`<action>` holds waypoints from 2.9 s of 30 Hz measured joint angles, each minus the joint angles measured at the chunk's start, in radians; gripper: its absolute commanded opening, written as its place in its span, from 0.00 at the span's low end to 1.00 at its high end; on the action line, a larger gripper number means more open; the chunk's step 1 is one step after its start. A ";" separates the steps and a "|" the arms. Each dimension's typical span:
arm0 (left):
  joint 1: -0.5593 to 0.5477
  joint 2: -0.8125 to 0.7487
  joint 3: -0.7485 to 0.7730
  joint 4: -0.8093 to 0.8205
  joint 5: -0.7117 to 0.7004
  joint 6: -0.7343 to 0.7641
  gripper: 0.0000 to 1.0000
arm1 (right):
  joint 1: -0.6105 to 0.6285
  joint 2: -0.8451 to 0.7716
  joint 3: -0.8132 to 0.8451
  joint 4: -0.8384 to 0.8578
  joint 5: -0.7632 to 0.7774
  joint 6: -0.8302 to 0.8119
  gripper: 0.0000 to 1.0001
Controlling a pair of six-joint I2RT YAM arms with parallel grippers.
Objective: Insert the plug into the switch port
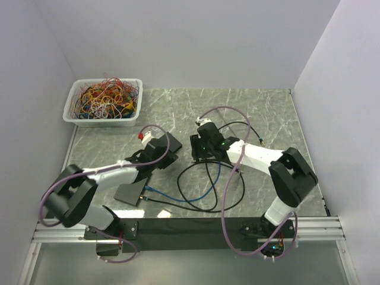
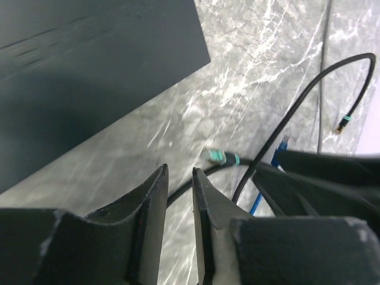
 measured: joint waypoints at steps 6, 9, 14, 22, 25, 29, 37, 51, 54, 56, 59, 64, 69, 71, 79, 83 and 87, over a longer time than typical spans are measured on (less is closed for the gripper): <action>0.002 -0.140 -0.100 -0.031 -0.018 0.001 0.31 | 0.002 0.055 0.006 -0.055 0.007 -0.043 0.64; 0.004 -0.178 -0.126 -0.046 -0.023 0.003 0.30 | 0.002 0.080 0.020 -0.069 0.008 -0.054 0.65; 0.005 -0.199 -0.136 -0.045 -0.025 0.004 0.30 | 0.008 0.129 0.055 -0.074 0.011 -0.060 0.66; 0.005 -0.230 -0.179 -0.048 -0.030 0.003 0.29 | 0.028 0.159 0.063 -0.091 0.021 -0.080 0.69; 0.006 -0.230 -0.179 -0.048 -0.032 0.003 0.28 | 0.044 0.163 0.063 -0.097 0.033 -0.085 0.57; 0.006 -0.230 -0.179 -0.048 -0.032 0.004 0.28 | 0.050 0.187 0.078 -0.095 0.042 -0.095 0.30; 0.007 -0.246 -0.181 -0.060 -0.032 0.005 0.26 | 0.051 0.190 0.078 -0.074 0.053 -0.093 0.09; 0.007 -0.362 -0.199 0.131 0.089 0.084 0.29 | 0.053 -0.293 -0.235 0.232 -0.123 -0.114 0.03; 0.007 -0.376 -0.211 0.237 0.125 0.108 0.30 | 0.049 -0.339 -0.251 0.327 -0.243 -0.117 0.02; 0.007 -0.373 -0.213 0.296 0.153 0.120 0.31 | 0.039 -0.340 -0.262 0.383 -0.337 -0.111 0.02; 0.007 -0.373 -0.231 0.386 0.191 0.130 0.33 | 0.013 -0.339 -0.293 0.449 -0.459 -0.087 0.02; 0.009 -0.392 -0.280 0.473 0.226 0.131 0.34 | -0.045 -0.333 -0.309 0.537 -0.623 -0.022 0.02; 0.009 -0.444 -0.298 0.517 0.228 0.138 0.34 | -0.089 -0.308 -0.325 0.663 -0.767 0.062 0.01; 0.009 -0.459 -0.314 0.544 0.228 0.139 0.34 | -0.096 -0.291 -0.325 0.702 -0.807 0.088 0.01; 0.009 -0.503 -0.381 0.629 0.233 0.161 0.36 | -0.105 -0.220 -0.325 0.848 -0.922 0.202 0.01; 0.009 -0.514 -0.407 0.676 0.238 0.167 0.38 | -0.105 -0.197 -0.325 0.904 -0.958 0.246 0.01; 0.009 -0.534 -0.425 0.696 0.242 0.183 0.41 | -0.105 -0.183 -0.324 0.936 -0.984 0.275 0.01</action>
